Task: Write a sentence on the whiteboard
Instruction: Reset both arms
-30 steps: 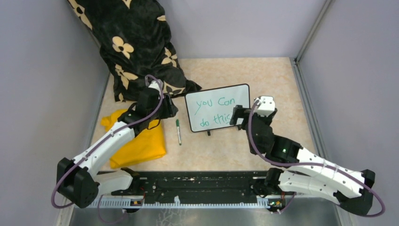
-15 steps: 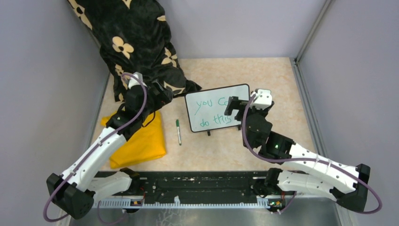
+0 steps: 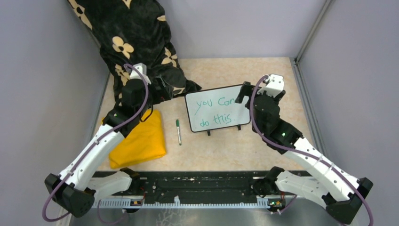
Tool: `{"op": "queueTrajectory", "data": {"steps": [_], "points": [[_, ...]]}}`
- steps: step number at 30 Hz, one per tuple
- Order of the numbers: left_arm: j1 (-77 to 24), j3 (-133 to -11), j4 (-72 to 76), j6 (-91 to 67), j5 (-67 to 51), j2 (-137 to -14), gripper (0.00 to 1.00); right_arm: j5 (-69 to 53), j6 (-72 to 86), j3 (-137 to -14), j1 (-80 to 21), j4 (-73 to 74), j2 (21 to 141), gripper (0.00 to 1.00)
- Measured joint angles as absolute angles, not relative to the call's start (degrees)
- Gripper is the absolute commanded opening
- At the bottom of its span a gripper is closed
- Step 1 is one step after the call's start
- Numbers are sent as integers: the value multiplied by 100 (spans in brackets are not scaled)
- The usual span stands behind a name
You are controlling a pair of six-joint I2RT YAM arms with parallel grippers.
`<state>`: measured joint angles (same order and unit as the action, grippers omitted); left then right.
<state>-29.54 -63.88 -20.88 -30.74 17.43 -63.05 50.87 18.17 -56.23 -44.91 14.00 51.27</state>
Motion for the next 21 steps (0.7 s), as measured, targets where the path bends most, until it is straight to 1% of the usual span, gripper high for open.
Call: {"op": "queueTrajectory", "data": {"steps": [3,7,11,14,17,21], "points": [[-2954,-5988,-1660,-2545,1481,-5988,99,5074,1756,-5483,-4456,1426,4950,99],[-2954,-6095,-1411,-2110,1297,-5986,99,5072,1479,-5594,-4449,1481,5109,99],[-2954,-6692,-1146,-1782,1118,-6252,99,4921,1007,-6040,-4449,1498,5323,99],[-2954,-7199,-1017,-1533,937,-6368,99,4762,593,-6396,-4449,1323,5249,99],[-2956,-7839,-926,-1278,707,-6447,99,4501,185,-6558,-4449,932,4919,99],[-2974,-8377,-849,-1055,392,-6403,99,4080,-161,-6646,-4449,523,4307,99]]}}
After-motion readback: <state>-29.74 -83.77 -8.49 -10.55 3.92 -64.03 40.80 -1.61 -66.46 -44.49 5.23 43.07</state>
